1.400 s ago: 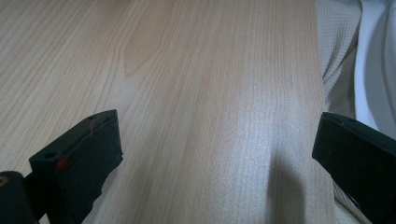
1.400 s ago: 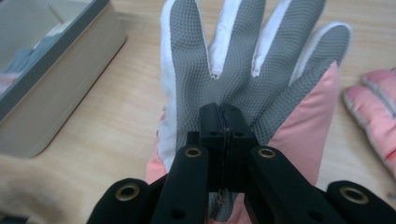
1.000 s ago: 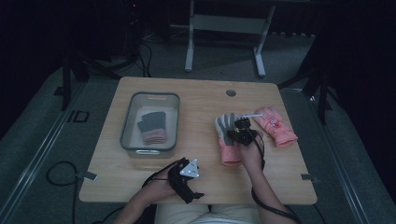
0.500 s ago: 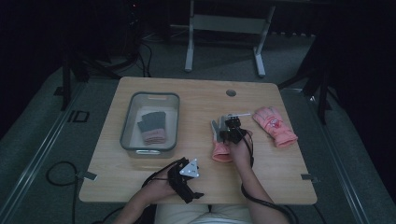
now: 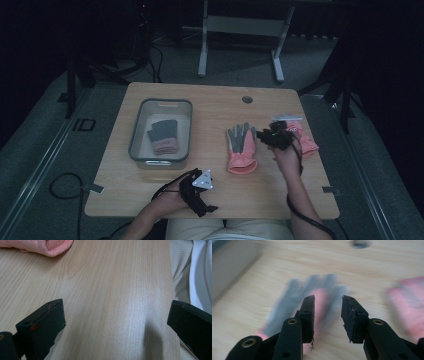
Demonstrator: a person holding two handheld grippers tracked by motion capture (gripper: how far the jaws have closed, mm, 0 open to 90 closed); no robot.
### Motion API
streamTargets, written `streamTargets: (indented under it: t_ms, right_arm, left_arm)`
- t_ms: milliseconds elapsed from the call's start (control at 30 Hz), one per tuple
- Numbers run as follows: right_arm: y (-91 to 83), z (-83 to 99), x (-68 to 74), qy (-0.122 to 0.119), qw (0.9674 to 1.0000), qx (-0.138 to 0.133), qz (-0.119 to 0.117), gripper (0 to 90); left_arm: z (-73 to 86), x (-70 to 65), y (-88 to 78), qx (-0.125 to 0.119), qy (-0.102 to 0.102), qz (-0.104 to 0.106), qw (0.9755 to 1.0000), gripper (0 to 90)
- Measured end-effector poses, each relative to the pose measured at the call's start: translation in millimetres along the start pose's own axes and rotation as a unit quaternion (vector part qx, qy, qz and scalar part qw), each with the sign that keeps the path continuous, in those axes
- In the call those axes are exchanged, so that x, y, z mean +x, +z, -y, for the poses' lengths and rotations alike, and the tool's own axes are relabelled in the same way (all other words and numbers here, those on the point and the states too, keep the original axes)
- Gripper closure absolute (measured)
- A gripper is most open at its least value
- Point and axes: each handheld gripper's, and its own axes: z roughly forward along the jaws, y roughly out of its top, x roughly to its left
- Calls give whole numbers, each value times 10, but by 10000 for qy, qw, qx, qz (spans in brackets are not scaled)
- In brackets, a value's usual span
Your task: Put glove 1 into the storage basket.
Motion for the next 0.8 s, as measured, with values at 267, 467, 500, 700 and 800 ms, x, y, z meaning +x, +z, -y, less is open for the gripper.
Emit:
streamTargets:
  t_ms: [267,467,500,700,800]
  right_arm:
    - [-204,-5,-782,-112,9993,-176,318,579]
    - [-121,69,-1205,-273,9983,182,471,560]
    - [-97,80,-1251,-299,9979,242,525,558]
    - [117,135,-1394,-492,9950,658,564,502]
    - [222,176,-1422,-552,9937,806,541,491]
  left_arm:
    - [9,-1,1,24,-5,-25,10000,11]
    - [8,-1,5,27,-12,-26,10000,11]
    - [9,-1,5,34,-10,-30,10000,11]
    - [15,6,12,64,-18,-48,10000,11]
    - [16,4,12,57,-14,-36,10000,11]
